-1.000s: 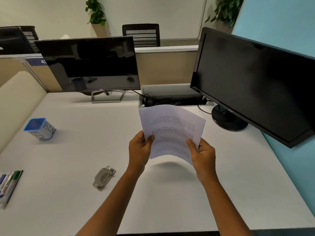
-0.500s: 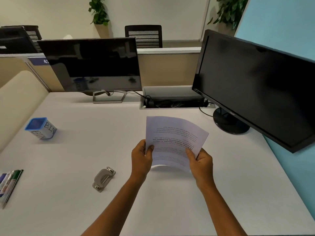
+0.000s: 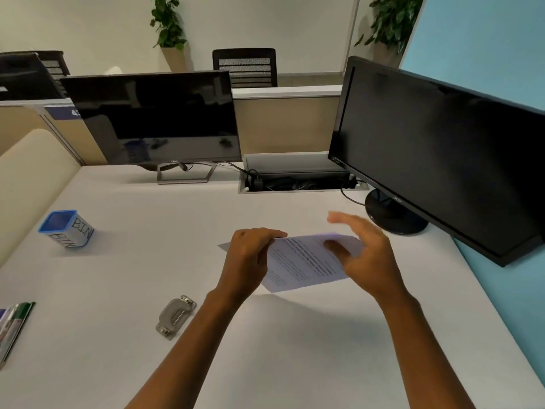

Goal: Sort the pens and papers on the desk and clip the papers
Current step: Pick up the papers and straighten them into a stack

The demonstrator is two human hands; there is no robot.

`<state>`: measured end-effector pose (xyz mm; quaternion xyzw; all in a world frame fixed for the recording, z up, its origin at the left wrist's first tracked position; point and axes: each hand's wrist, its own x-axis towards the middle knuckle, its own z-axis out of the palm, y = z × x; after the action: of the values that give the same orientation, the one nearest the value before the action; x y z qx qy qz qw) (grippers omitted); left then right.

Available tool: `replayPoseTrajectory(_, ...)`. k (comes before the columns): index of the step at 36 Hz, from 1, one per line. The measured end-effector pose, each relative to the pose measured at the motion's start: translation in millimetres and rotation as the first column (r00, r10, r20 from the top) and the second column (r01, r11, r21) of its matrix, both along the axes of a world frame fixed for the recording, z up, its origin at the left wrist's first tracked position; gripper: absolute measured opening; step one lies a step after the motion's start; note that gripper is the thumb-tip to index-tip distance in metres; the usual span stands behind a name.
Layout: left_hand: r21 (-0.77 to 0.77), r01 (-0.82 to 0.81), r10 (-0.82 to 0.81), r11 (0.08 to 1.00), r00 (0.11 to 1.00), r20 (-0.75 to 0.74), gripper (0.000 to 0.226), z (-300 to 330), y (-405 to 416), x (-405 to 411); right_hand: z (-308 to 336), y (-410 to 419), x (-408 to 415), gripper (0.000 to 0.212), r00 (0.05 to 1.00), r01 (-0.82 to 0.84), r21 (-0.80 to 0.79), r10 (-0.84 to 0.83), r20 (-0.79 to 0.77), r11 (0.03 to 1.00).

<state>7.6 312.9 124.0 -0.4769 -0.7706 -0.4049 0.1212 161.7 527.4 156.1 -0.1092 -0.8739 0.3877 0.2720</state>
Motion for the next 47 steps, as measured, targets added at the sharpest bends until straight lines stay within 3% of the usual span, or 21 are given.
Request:
replayPoseTrajectory(4,0.085,-0.079,0.082,0.993,0.996,-0.034,0.039,-4,-1,-1,-10,-1,5,0.022,0.994,-0.059,-0.054,0.053,-0.097,0.997)
replayPoseTrajectory(7,0.210,-0.201,0.197,0.957,0.979,0.043,0.042,-12,-10,-9,-22,1,11,0.013,0.988,-0.029,-0.161,0.004,-0.153,0.986)
replayPoseTrajectory(10,0.257,-0.360,0.290,0.897,0.917,0.275,0.084,-21,-27,-15,-27,3,21,0.035,0.988,-0.004,-0.271,-0.039,-0.150,0.962)
replayPoseTrajectory(12,0.239,-0.380,0.253,0.894,0.866,0.432,0.103,-23,-34,-17,-28,2,27,0.042,0.987,0.060,-0.359,-0.110,-0.121,0.931)
replayPoseTrajectory(15,0.240,-0.297,0.049,0.924,0.716,0.697,0.104,-24,-40,-18,-34,1,31,0.031,0.979,0.133,-0.450,-0.187,-0.078,0.883)
replayPoseTrajectory(17,0.235,-0.252,-0.035,0.939,0.609,0.792,0.081,-27,-42,-19,-38,-1,30,0.025,0.973,0.160,-0.503,-0.221,-0.063,0.849)
replayPoseTrajectory(20,0.199,-0.228,-0.007,0.953,0.642,0.767,0.037,-34,-38,-18,-48,-3,30,0.023,0.966,0.183,-0.567,-0.255,-0.048,0.803)
replayPoseTrajectory(22,0.202,-0.239,0.000,0.950,0.646,0.763,0.028,-39,-34,-14,-57,-4,33,0.023,0.960,0.210,-0.603,-0.279,-0.022,0.770)
replayPoseTrajectory(32,0.072,-0.298,0.124,0.952,0.587,0.800,0.039,-90,-37,14,-113,-17,42,0.029,0.907,0.414,-0.658,-0.343,0.244,0.629)
replayPoseTrajectory(42,0.058,-0.340,0.171,0.939,0.605,0.778,0.036,-87,-38,13,-121,-15,37,0.032,0.890,0.453,-0.618,-0.358,0.281,0.643)
replayPoseTrajectory(45,0.034,-0.318,0.194,0.948,0.658,0.727,0.030,-79,-39,12,-120,-11,35,0.024,0.895,0.442,-0.625,-0.362,0.260,0.643)
replayPoseTrajectory(47,0.023,-0.280,0.195,0.960,0.723,0.663,0.027,-72,-41,9,-114,-6,35,0.049,0.889,0.452,-0.571,-0.393,0.234,0.685)
